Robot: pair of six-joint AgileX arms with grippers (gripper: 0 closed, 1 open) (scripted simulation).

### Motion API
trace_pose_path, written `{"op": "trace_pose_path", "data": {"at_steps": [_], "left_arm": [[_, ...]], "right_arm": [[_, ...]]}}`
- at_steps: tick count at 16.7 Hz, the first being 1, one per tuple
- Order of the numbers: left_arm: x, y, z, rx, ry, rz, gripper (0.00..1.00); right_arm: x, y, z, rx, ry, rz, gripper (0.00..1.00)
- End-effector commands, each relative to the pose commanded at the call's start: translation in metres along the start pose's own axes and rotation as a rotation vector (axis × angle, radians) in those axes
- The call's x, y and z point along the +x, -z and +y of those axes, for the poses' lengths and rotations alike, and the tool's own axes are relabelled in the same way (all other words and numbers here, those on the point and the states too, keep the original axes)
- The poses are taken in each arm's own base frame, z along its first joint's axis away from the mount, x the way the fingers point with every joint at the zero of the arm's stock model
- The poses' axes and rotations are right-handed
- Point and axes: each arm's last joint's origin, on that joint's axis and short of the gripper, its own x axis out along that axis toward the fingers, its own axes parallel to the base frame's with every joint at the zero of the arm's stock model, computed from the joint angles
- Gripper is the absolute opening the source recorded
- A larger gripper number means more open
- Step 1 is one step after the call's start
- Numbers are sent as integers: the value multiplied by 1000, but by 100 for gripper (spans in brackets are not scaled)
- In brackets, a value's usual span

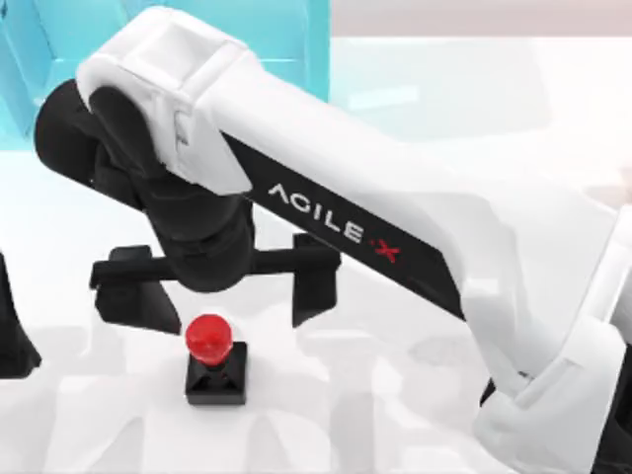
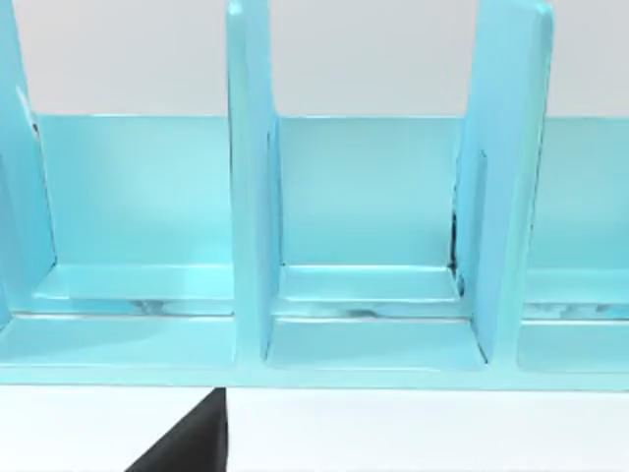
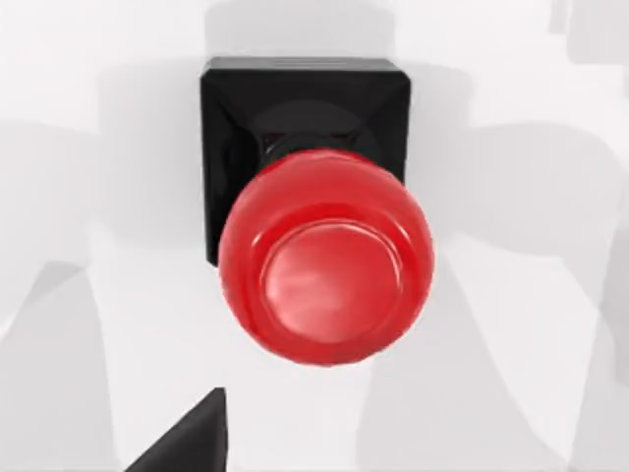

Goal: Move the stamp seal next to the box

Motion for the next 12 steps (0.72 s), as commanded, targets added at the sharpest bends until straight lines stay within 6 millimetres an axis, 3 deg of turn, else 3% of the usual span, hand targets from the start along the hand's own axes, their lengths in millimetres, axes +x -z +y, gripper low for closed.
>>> {"op": "trace_pose_path", "data": {"at_steps": [5, 12], "left_arm": [[0, 0, 0, 0, 0, 0, 100], [0, 0, 0, 0, 0, 0, 100]], "right_arm": [[-13, 6, 10, 31, -78, -72, 100], [-14, 4, 9, 36, -82, -73, 100]]}}
